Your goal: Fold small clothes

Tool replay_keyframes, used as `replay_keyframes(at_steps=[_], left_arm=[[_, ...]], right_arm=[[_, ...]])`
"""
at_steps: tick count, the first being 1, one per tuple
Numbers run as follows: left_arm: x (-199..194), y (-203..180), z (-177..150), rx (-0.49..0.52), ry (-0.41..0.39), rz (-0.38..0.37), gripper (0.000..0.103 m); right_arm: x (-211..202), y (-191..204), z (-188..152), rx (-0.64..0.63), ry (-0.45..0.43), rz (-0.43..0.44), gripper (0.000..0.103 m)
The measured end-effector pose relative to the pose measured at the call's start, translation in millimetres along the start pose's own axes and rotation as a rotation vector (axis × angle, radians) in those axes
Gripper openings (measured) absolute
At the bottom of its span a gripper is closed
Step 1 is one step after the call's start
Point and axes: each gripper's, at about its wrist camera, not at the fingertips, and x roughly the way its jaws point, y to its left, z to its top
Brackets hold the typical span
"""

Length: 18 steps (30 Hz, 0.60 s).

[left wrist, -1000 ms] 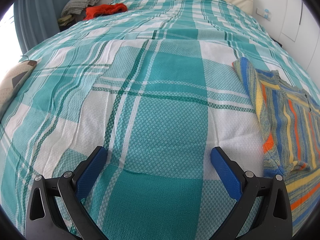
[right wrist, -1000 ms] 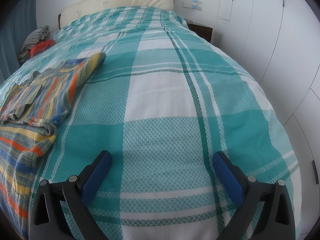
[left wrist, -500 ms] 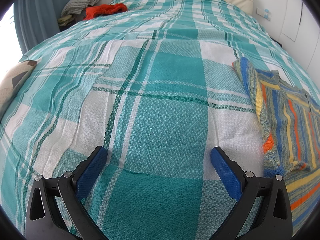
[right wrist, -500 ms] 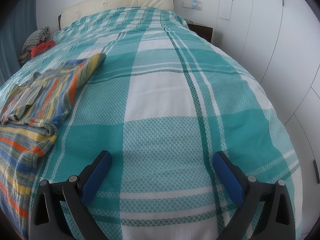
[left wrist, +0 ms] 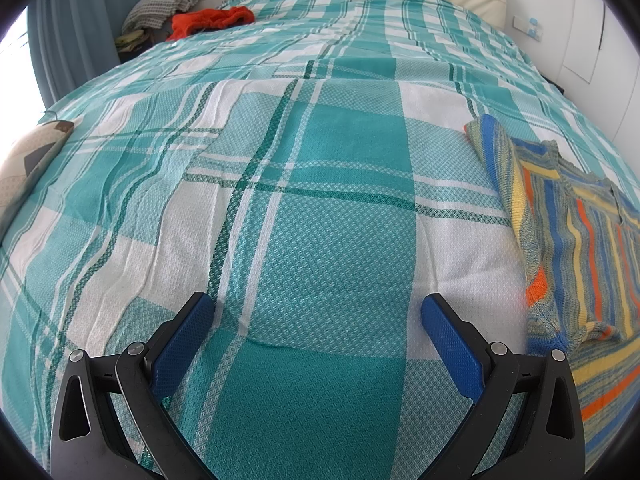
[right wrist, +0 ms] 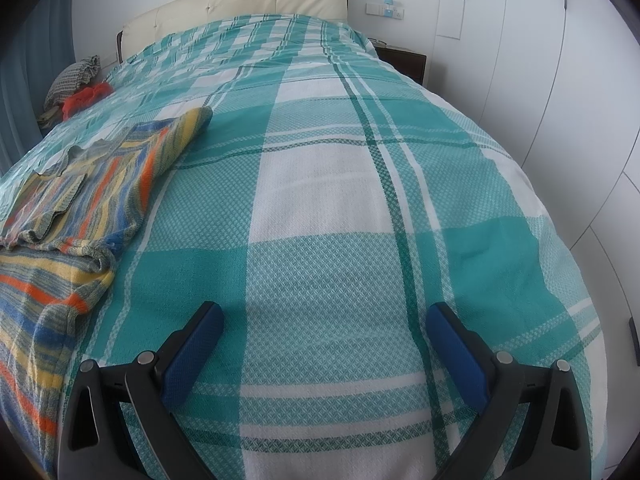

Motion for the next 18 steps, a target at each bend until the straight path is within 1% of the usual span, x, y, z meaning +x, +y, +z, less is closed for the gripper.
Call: replay_keyframes(at_steps=[18], left_arm=[[0.0,-0.3,-0.1,0.0,0.0,0.0,0.103]], right_arm=[[1.2,1.0,0.6,-0.004,0.001,-0.006,0.101]])
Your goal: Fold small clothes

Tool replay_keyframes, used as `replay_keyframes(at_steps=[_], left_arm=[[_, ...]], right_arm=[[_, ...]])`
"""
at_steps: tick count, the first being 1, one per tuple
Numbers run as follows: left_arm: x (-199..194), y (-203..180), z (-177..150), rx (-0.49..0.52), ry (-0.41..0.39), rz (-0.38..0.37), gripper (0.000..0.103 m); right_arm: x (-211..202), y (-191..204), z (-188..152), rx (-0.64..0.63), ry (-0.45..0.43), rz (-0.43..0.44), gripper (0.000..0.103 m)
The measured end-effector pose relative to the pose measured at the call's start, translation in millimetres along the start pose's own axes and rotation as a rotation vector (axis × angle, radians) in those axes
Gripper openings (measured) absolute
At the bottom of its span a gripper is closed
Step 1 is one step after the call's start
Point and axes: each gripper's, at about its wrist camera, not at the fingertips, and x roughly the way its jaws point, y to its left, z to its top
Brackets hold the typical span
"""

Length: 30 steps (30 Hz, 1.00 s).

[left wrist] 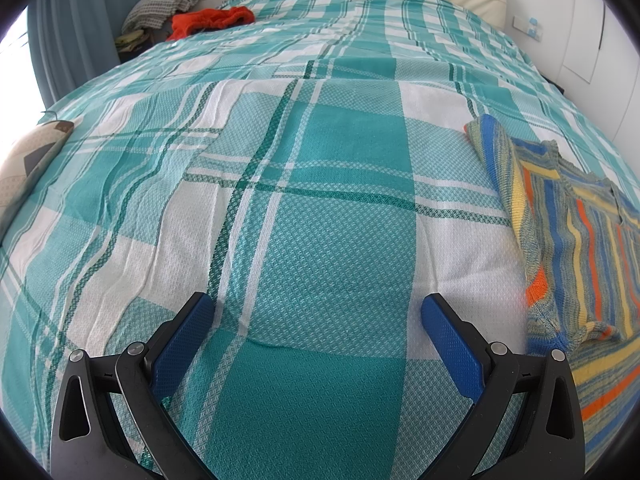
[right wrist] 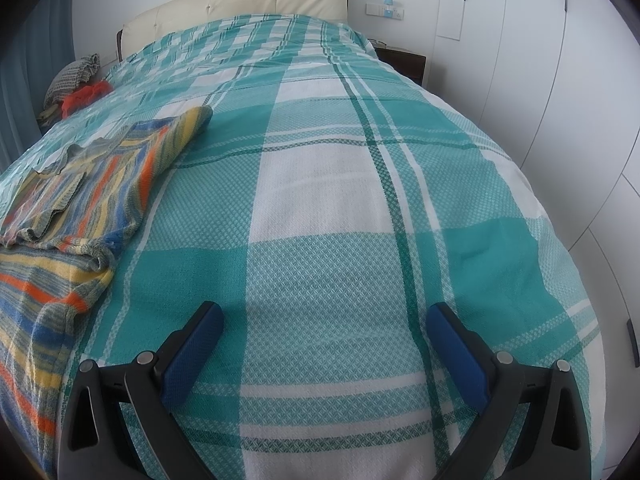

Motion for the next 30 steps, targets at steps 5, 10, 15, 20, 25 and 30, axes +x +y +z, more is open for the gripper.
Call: replay_keyframes(at_steps=[5,10,15,20,25,30], left_arm=[[0.0,0.5,0.1,0.0,0.0,0.0,0.103],[0.0,0.4,0.1,0.0,0.0,0.0,0.103],[0.0,0.4,0.0,0.0,0.0,0.0,0.103],[-0.5,-0.7,-0.5,0.003,-0.003,0.007,0.103],[-0.5,1.0,-0.1,-0.001,-0.002,0.003,0.103],[-0.5,0.6,-0.1,0.001,-0.002,0.006,0.103]], right_arm=[[0.0,0.3,0.0,0.002,0.0,0.003,0.101],[0.3,1.2,0.4,0.003,-0.001,0.005,0.101],[0.5,0.8,0.0,0.008,-0.002,0.009,0.101],[0.7,-0.1,-0.5,0.005,-0.001,0.006,0.101],[0.6,0.0,-0.5,0.005,0.0,0.007,0.101],[0.7,0.1,-1.1,0.004,0.002,0.005,0.101]])
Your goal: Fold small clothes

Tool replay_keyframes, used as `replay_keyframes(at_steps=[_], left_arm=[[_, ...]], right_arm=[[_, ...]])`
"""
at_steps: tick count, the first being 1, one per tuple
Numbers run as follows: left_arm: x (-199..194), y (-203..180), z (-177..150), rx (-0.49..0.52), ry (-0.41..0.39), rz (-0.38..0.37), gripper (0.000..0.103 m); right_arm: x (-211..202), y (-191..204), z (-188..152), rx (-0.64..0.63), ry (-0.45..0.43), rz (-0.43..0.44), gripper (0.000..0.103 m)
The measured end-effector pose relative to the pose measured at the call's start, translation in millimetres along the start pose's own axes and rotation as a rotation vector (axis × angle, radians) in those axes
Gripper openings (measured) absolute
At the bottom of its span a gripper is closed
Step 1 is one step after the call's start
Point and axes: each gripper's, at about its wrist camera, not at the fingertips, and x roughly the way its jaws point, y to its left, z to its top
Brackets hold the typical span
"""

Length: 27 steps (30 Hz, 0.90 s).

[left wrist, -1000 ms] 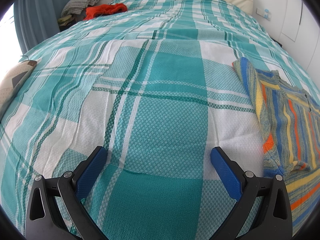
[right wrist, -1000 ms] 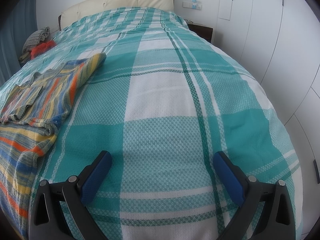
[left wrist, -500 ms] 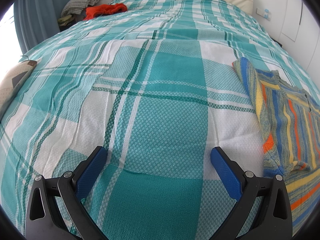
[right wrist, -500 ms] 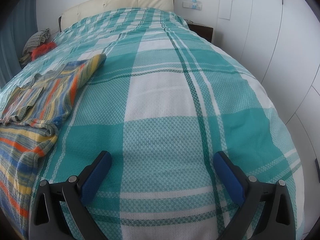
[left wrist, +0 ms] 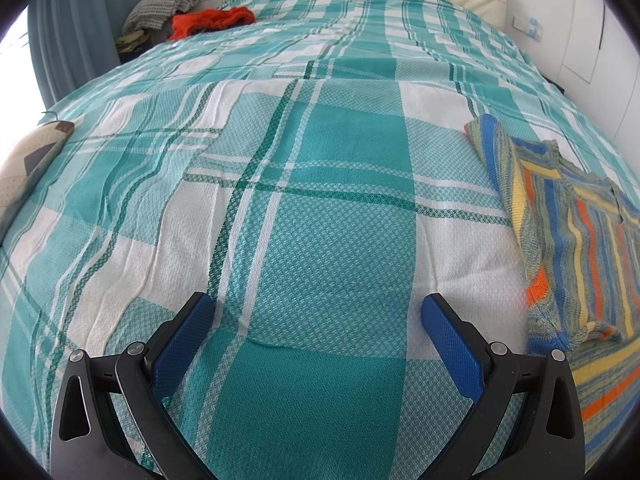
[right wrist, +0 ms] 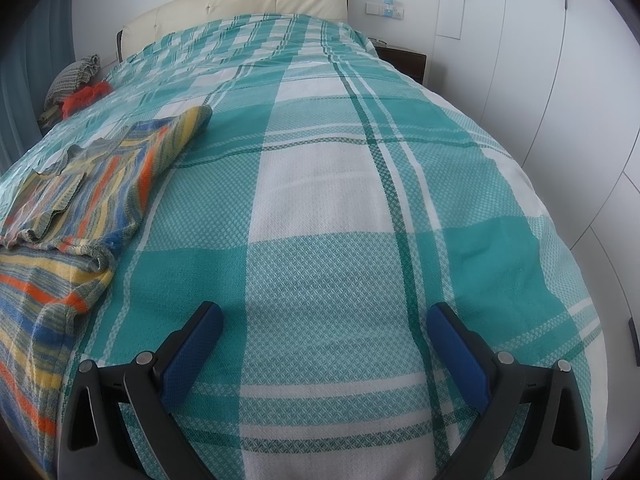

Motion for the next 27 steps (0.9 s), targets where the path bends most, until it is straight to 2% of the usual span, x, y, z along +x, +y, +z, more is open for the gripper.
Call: replay_keyframes(at_steps=[2,5,7,8,11,13,17,20,22,24,27], left_arm=[[-0.7,0.5,0.2,0.002,0.004,0.001,0.103],[-8.9,4.8,0.7,0.008,0.056,-0.025,0.103],[-27.6,10.5,-5.8,-0.01,0.079,-0.041,0.1],[-42.2,13.9,-11.9,-0.019,0.081,-0.072,0.1],[-95.9,21.1,-43.5,-0.025,0.076,-0.221,0.101],[-126.8,15.9,-71.2,0.019,0.104,-0.291,0.101],[-156.2,-7.3,-129.4,0.122,0.221,-0.327,0.101],[-160.1,-18.7,-166.4,0.106,0.347,-0.35,0.1],[-165.4,-26.4,-184.0,0.097,0.401,-0.363,0.099],[-171.9,-35.8,-196.1,0.11,0.42,-0.382,0.097],[-168.6,-50.4,-210.4,0.153,0.459,-0.385,0.089]], right_arm=[[1.6,-0.1,-0.3,0.0,0.005,0.0,0.102],[4.3,-1.8,1.1,0.007,0.026,0.011,0.103],[4.0,-3.2,3.8,0.012,0.044,0.023,0.103],[2.7,-3.7,6.3,0.009,0.059,0.03,0.103],[-11.1,-3.7,10.7,-0.054,0.128,0.067,0.102],[-33.3,-4.1,3.9,-0.065,0.15,0.102,0.102],[-94.4,7.3,-22.8,-0.084,0.204,0.263,0.102],[-129.9,25.0,-52.6,-0.085,0.318,0.407,0.102],[-139.1,40.3,-79.9,-0.088,0.452,0.476,0.102],[-141.7,55.5,-109.7,-0.101,0.588,0.502,0.1],[-139.8,76.4,-138.0,-0.138,0.666,0.524,0.092]])
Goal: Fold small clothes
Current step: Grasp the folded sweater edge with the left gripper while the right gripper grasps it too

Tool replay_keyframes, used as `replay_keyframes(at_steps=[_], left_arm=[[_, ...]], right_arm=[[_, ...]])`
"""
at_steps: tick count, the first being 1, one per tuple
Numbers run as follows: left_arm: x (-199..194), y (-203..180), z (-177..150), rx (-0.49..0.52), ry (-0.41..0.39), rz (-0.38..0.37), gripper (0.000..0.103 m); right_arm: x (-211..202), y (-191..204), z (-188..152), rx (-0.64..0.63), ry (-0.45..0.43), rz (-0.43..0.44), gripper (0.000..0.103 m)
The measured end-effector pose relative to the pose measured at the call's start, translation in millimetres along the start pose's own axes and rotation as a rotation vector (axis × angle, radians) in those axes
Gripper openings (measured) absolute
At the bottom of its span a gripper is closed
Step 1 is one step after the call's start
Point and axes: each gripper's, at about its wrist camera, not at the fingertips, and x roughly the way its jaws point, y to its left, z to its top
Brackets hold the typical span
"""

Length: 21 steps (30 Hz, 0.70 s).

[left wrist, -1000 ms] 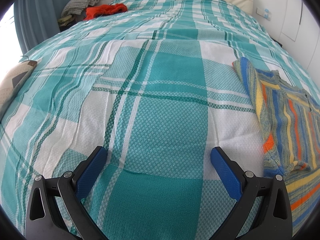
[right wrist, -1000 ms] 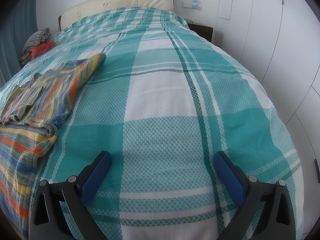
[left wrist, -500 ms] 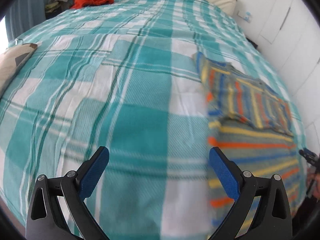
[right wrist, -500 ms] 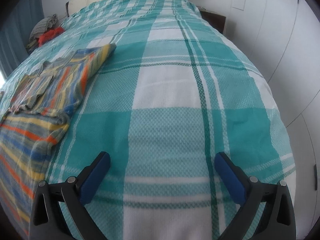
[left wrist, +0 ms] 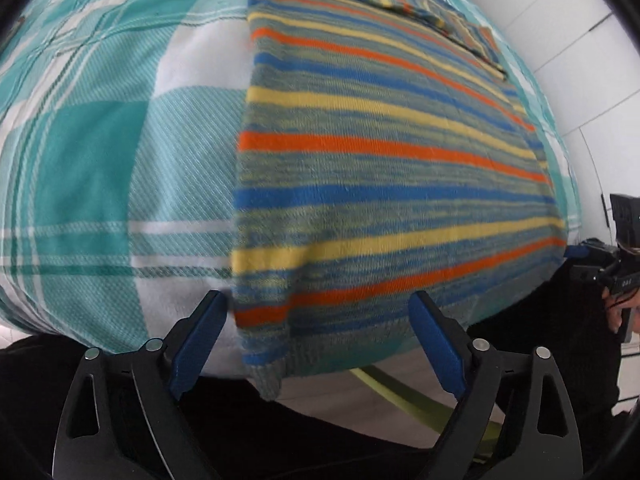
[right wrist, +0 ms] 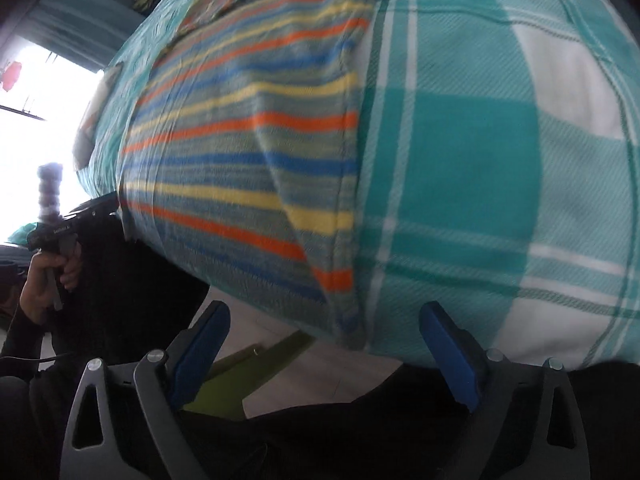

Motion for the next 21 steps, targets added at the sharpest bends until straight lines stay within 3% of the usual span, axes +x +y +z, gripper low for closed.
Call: replay_keyframes(at_steps=[3,4,5,6,7,8,9,12,16,21], left_arm=[[17.0,-3.6,-3.3,0.019,0.067,0.031,0.083],[19.3,-4.6,-4.6,0.02,0.082,0.04,0.075],[20.0,-5.0,-5.2,0.017,0.092,0.043,0.07],[20.7,-4.4,-5.6,0.008,0.104,0.03,0.05],[21.7,-2.3,-5.9,-0.012,0.121,0.003,0.021],[22.1,0.7,-6.7,-0.037,0.135,-0.02,0.009],[20.6,2.8,-6.9,-0.058,0.135,-0.042,0.007],[8.9,2.0,-6.4,-0.074,0.116,-0.069,0.006],[-27.9,1.6,3.5,-0.108,0.032,-0.177,0.005],[-73.0,1.1,60.2,-0.124,-0.125,-0.292,0.005]], right_arm=[[15.1,5.8,1.9,-0.004,0.019,0.0,0.079],[17.8,6.2,2.4,-0.003,0.026,0.011,0.067],[21.1,5.9,2.7,-0.001,0.043,0.024,0.04],[23.6,4.0,3.2,0.008,0.063,0.028,0.02],[24.1,1.7,3.4,0.021,0.071,0.021,0.006],[22.6,-0.5,5.3,0.027,0.071,0.018,0.006],[19.0,-1.1,4.5,0.03,0.064,0.03,0.006],[2.5,-2.1,0.1,0.058,0.016,0.078,0.006],[-24.1,-9.6,-1.9,0.132,-0.069,0.225,0.006],[-61.4,-23.8,23.1,0.209,-0.24,0.389,0.006]])
